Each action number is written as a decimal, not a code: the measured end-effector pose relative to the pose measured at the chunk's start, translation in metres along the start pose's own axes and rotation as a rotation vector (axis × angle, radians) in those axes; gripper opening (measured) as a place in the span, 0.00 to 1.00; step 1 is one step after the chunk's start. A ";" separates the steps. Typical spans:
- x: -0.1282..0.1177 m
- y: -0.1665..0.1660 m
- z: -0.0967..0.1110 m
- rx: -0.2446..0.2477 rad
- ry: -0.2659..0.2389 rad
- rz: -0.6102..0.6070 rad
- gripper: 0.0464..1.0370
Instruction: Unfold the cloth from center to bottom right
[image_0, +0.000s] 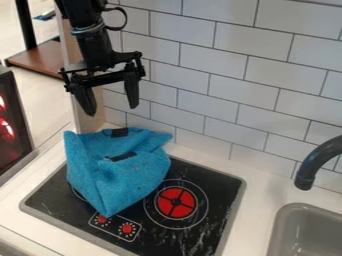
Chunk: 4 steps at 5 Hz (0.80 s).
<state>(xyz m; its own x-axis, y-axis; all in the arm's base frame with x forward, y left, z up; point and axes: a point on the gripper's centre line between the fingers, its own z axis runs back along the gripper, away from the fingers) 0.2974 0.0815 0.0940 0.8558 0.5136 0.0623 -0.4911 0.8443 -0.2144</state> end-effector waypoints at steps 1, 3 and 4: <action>-0.004 0.002 -0.009 0.005 0.032 0.005 0.96; -0.003 0.010 -0.045 0.027 0.099 0.059 0.96; 0.003 0.013 -0.058 0.037 0.107 0.072 0.96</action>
<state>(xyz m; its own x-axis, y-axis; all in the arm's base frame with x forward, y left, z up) 0.3033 0.0854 0.0345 0.8297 0.5553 -0.0564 -0.5556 0.8121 -0.1781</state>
